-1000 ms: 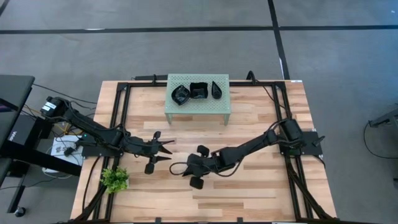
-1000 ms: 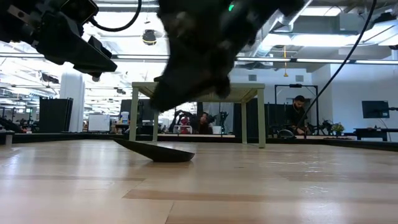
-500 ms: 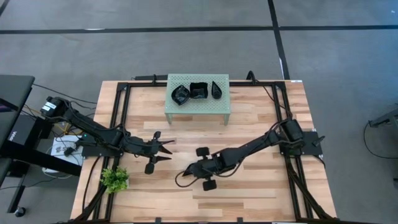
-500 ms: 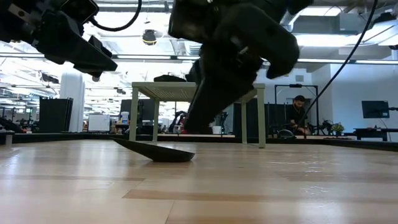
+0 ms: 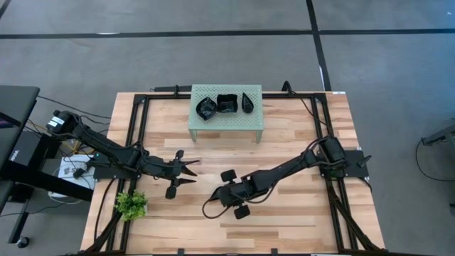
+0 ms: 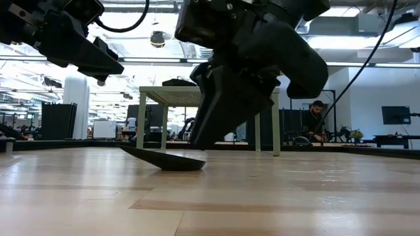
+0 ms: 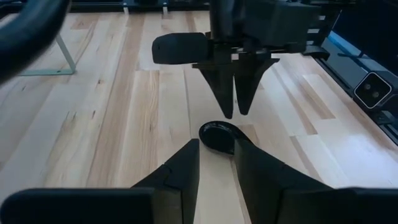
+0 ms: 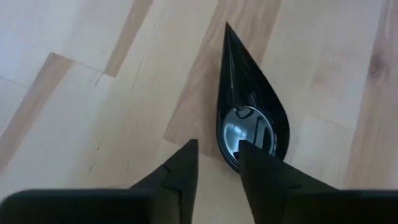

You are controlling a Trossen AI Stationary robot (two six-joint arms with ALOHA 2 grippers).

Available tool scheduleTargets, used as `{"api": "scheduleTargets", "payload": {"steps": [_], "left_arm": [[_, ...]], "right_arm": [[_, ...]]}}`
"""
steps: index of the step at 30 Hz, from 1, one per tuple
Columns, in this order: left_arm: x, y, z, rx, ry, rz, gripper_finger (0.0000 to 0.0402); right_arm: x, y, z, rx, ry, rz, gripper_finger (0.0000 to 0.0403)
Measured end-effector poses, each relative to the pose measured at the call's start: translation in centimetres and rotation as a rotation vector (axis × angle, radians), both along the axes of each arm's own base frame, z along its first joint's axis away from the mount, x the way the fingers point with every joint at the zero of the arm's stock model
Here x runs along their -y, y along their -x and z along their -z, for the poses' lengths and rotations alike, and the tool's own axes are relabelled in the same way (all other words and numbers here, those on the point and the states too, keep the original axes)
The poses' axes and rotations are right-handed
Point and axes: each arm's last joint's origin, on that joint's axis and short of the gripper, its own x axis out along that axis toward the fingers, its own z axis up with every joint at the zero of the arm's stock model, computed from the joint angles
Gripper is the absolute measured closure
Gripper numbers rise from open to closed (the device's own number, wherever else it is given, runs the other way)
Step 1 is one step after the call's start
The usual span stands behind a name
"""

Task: Pick & Place Mini shaped plates
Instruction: Stack the drop-shaped plate on top of the other drop-shaped plate on the shelf

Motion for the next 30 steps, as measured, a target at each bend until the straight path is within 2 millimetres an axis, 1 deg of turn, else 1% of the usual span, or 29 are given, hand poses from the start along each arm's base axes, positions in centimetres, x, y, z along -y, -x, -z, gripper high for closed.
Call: {"api": "scheduleTargets", "payload": {"steps": [3, 6, 10, 11, 15, 18, 21, 23, 26, 29, 30], "left_arm": [[0.0, 0.0, 0.0, 0.000, 0.000, 0.000, 0.0298], [0.0, 0.0, 0.0, 0.000, 0.000, 0.000, 0.0298], [0.0, 0.0, 0.0, 0.002, 0.001, 0.000, 0.0298], [0.0, 0.0, 0.0, 0.002, 0.001, 0.000, 0.0298], [0.0, 0.0, 0.0, 0.005, 0.002, 0.000, 0.0298], [0.0, 0.0, -0.1, 0.006, 0.003, 0.000, 0.0298], [0.0, 0.0, -0.1, 0.006, 0.003, 0.000, 0.0298], [0.0, 0.0, -0.1, 0.006, 0.003, 0.000, 0.0298], [0.0, 0.0, -0.1, 0.006, 0.003, 0.000, 0.0298], [0.0, 0.0, -0.1, 0.006, 0.003, 0.000, 0.0298], [0.0, 0.0, -0.1, 0.006, 0.003, 0.000, 0.0298]], "right_arm": [[0.3, 0.0, 0.1, -0.014, 0.013, -0.005, 0.0273], [0.4, 0.1, 0.4, -0.003, 0.041, -0.034, 0.0254], [0.6, -0.1, 0.3, 0.020, 0.052, -0.031, 0.0251], [0.8, -0.2, 0.7, 0.011, 0.054, -0.027, 0.0254], [0.8, -0.5, 2.2, -0.027, 0.032, -0.053, 0.0271], [0.6, -0.7, 2.9, -0.024, 0.062, -0.069, 0.0282], [0.7, -0.8, 3.0, -0.014, 0.086, -0.046, 0.0289], [1.1, -0.9, 3.0, -0.018, 0.080, -0.039, 0.0299], [1.6, -1.1, 3.1, -0.033, 0.042, -0.046, 0.0330], [2.2, -1.2, 3.1, -0.049, -0.025, -0.023, 0.0380], [2.3, -1.4, 3.1, -0.040, -0.039, -0.006, 0.0390]]}}
